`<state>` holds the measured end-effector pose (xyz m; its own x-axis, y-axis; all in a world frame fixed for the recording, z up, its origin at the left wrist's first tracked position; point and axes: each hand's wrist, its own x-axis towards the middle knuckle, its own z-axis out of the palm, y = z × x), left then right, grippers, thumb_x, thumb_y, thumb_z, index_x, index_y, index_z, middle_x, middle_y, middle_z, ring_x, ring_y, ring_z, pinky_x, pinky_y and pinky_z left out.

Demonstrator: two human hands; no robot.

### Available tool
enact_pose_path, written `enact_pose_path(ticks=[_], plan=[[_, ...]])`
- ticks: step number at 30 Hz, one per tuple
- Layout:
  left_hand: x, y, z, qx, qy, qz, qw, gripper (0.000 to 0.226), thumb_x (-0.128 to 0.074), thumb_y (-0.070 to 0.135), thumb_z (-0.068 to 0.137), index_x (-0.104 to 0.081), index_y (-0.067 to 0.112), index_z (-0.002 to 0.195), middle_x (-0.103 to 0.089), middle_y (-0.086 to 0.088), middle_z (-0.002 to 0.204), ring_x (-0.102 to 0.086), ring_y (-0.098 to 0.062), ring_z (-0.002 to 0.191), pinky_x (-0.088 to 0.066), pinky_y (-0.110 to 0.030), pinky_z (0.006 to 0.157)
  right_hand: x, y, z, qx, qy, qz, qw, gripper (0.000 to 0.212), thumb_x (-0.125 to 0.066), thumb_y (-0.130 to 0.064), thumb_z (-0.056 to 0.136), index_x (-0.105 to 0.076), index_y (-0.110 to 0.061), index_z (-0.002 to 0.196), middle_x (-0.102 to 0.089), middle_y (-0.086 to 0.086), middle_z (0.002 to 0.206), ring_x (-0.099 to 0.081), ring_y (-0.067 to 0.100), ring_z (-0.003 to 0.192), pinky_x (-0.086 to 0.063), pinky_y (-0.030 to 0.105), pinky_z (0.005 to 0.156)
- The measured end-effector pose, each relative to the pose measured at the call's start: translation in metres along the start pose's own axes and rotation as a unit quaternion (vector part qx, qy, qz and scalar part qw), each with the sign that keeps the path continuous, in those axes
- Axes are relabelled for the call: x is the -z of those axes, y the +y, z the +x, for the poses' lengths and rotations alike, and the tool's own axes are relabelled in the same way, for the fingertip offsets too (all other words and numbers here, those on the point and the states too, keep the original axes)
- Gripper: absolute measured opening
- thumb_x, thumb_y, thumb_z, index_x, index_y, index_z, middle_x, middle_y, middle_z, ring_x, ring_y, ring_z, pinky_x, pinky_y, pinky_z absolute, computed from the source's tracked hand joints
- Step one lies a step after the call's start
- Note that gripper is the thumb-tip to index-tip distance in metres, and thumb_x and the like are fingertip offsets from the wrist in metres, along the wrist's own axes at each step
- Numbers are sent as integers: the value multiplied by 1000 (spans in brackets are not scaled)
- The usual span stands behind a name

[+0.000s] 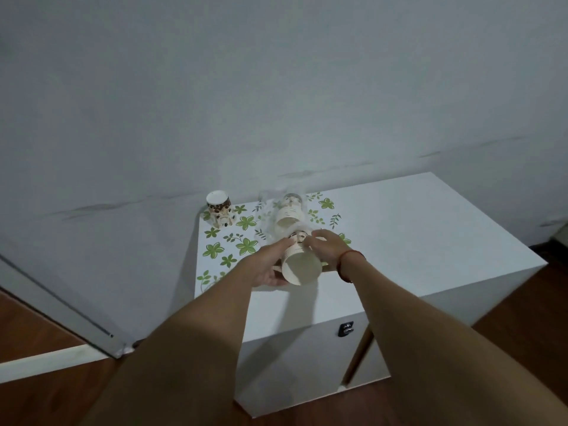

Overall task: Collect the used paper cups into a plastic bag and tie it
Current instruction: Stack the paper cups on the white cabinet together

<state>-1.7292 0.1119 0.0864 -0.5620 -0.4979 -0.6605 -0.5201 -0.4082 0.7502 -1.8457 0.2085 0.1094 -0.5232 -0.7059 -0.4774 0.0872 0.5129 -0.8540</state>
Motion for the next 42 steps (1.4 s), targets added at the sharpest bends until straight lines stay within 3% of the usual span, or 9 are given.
enact_pose_path(ticks=[7,13,18,22,24,29,34,39,42], plan=[[-8,-20,-21,10,8,-3,1000,25,-43,37,89,-55,16,95,-57,-14,109,-57,-30,94,-51,-41,79,5,15,-33,-26,-120,-48,991,69,-66,-6,82,-33,-19,142,-56,7,113,-60,29,107,-50,49,99],[0,-23,-41,-8,36,-16,999,39,-38,44,92,-58,11,98,-61,-12,97,-58,-27,91,-49,-38,84,-8,6,-44,3,-127,-54,990,98,-79,-4,69,-25,-22,148,-54,4,138,-58,25,118,-55,40,88],[24,2,-56,-87,113,-53,988,36,-39,45,90,-59,16,80,-62,-4,76,-57,-21,70,-47,-32,76,-28,-26,-46,98,-118,-62,986,63,-83,-5,65,-58,-12,122,-62,1,124,-60,26,117,-51,47,99],[51,25,-64,-140,144,-97,975,36,-41,40,91,-62,18,73,-66,3,51,-61,-17,53,-47,-26,64,-47,-52,-41,168,-95,-37,980,82,-85,-4,64,-47,-16,136,-58,3,119,-58,22,110,-56,35,83],[63,39,-66,-163,148,-111,969,37,-46,45,91,-66,18,77,-72,1,62,-67,-19,62,-51,-29,69,-58,-63,-32,203,-88,-29,975,95,-86,-4,62,-39,-17,142,-55,7,130,-56,21,112,-54,26,75],[101,68,-58,-222,207,-94,948,50,-62,64,74,-68,21,99,-73,-9,104,-69,-26,94,-53,-45,97,-89,-96,-3,268,-29,-55,962,99,-86,-5,61,-33,-19,143,-52,8,136,-55,25,120,-49,39,100],[141,103,-35,-256,223,-105,935,49,-61,60,78,-68,20,106,-75,-7,104,-71,-27,99,-54,-44,94,-124,-135,40,318,8,-77,945,94,-86,-8,62,-35,-21,140,-55,6,135,-54,25,122,-49,41,101],[171,124,-3,-262,241,-106,928,39,-54,47,92,-61,18,116,-67,-3,95,-64,-13,77,-49,-24,61,-152,-159,88,330,20,-76,941,94,-84,-5,64,-32,-17,141,-54,7,134,-53,25,123,-48,43,103],[186,122,26,-252,240,-110,931,47,-57,52,83,-63,18,115,-71,-8,103,-68,-22,91,-56,-34,78,-163,-155,113,324,22,-87,942,92,-83,-4,65,-33,-17,140,-55,7,133,-54,25,121,-49,43,100]])
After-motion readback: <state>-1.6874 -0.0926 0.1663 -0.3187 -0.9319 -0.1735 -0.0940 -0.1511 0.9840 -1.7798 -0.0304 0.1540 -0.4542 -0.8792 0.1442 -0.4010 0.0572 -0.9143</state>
